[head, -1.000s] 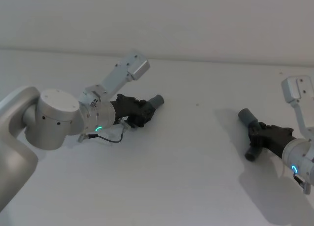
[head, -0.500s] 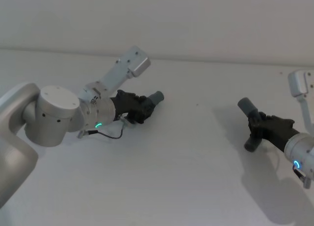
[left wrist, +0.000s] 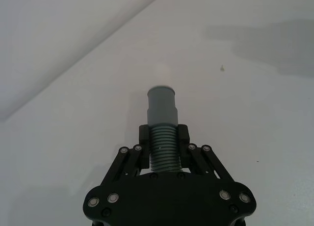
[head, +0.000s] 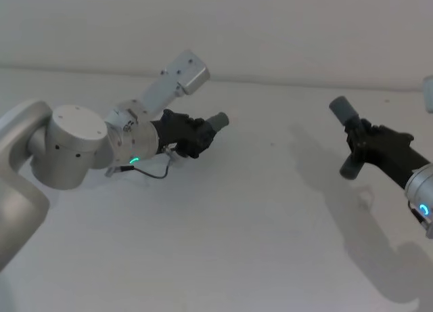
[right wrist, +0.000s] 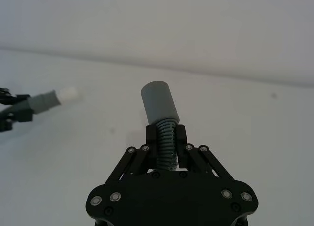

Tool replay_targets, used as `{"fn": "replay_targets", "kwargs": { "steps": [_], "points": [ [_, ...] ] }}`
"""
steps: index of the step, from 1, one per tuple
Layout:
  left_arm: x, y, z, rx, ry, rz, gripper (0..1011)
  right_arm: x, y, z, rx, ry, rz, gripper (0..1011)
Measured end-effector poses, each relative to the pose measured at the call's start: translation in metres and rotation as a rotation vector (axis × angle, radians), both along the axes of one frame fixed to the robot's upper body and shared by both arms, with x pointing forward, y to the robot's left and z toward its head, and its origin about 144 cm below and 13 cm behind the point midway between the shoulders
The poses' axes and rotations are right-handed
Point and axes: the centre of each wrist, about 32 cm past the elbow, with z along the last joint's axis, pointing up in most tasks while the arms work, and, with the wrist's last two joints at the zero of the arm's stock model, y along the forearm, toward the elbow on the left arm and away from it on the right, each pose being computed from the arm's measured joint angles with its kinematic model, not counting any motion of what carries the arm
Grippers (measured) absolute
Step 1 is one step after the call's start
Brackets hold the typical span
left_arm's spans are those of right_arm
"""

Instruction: Use both hands to pick up one end of the pipe from the table, align the ends, and insert them.

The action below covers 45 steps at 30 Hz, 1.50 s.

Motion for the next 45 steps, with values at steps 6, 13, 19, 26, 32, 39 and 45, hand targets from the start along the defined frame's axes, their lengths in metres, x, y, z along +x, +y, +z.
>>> {"fn": "replay_targets", "kwargs": {
  "steps": [6,13,19,26,32,39,45],
  "points": [
    [0.004,0.007,0.009,0.010,-0.027,-0.043,322,0.005,-0.014,0.002,0.032,-0.076,0.073,213],
    [0.008,0.020,0.021,0.017,-0.054,-0.099,322,0.011,-0.032,0.004,0.052,-0.142,0.167,213],
    [0.010,0.033,0.032,-0.001,-0.072,-0.151,322,0.016,-0.047,0.005,0.059,-0.185,0.259,213],
    [0.014,0.047,0.043,-0.034,-0.084,-0.215,322,0.021,-0.064,0.006,0.056,-0.217,0.370,213],
    [0.019,0.057,0.054,-0.056,-0.084,-0.286,322,0.026,-0.077,0.005,0.040,-0.238,0.471,213],
    [0.025,0.064,0.067,-0.065,-0.070,-0.377,322,0.031,-0.090,0.005,0.022,-0.260,0.589,212],
    [0.030,0.068,0.079,-0.057,-0.042,-0.466,322,0.036,-0.101,0.004,-0.002,-0.279,0.692,213]
  ]
}}
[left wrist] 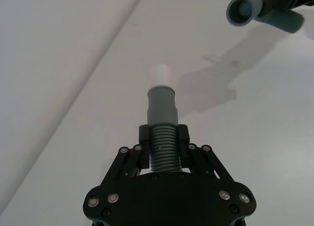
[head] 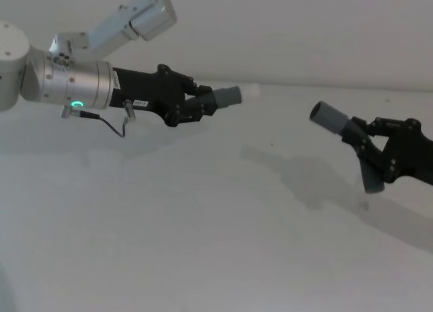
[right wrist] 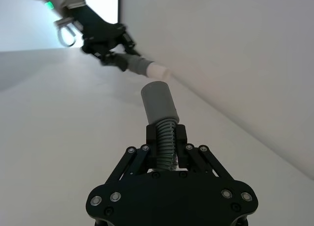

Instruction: Use both hands to pick up one end of the pipe from the table, align the ends, and insert them.

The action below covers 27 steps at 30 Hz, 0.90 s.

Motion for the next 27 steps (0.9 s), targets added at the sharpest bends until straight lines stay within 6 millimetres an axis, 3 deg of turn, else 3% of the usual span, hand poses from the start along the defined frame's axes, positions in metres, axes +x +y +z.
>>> {"fn": "replay_targets", "kwargs": {
  "steps": [14,27],
  "points": [
    [0.013,-0.003,0.024,0.070,0.061,-0.165,322,0.007,-0.017,0.001,-0.075,-0.114,0.207,212],
    [0.023,-0.013,0.037,0.118,0.091,-0.261,322,0.004,-0.015,0.000,-0.126,-0.201,0.230,213]
  ]
}}
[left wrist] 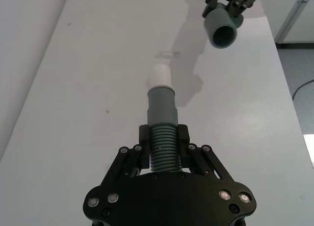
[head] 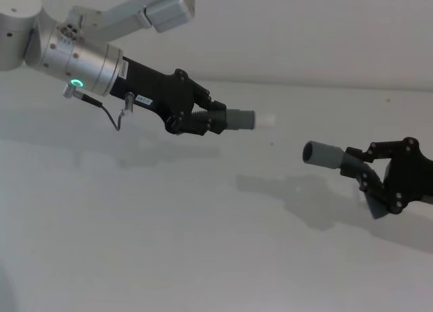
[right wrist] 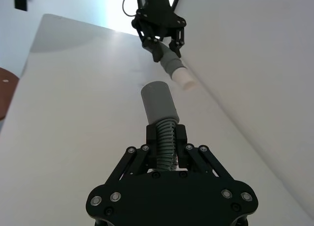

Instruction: Use both hands to pick up one end of the pipe from the table, align the ends, and insert them.

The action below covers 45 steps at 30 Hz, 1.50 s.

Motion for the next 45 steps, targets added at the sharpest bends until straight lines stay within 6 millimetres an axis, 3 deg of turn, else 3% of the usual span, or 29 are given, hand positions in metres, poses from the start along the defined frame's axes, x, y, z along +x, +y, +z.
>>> {"fn": "replay_targets", "kwargs": {
  "steps": [21,45],
  "points": [
    [0.006,-0.009,0.007,0.042,-0.006,-0.044,322,-0.007,0.022,-0.006,-0.008,-0.074,-0.164,212],
    [0.011,-0.013,0.009,0.038,-0.017,-0.051,322,-0.008,0.028,-0.006,-0.023,-0.071,-0.198,213]
  ]
}}
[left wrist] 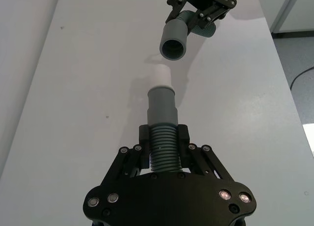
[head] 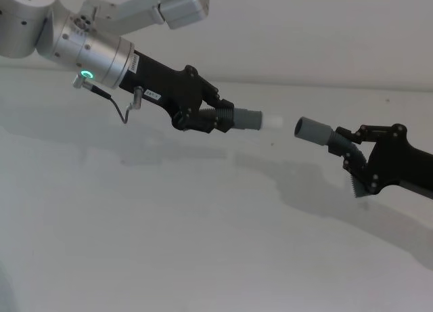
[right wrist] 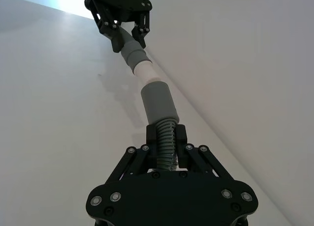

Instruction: Use both hands to pick up one end of the pipe from the table, align the ends, and insert them.

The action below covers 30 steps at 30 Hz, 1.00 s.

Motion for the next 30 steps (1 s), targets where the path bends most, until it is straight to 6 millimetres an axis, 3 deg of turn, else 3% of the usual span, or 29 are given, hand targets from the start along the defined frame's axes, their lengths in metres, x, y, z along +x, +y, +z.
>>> {"fn": "replay_targets", "kwargs": {
  "steps": [30],
  "points": [
    [0.0028,-0.0032,0.0022,0.011,-0.010,-0.025,322,-0.0009,0.0000,-0.0019,-0.014,-0.001,0.002,212]
  ]
}}
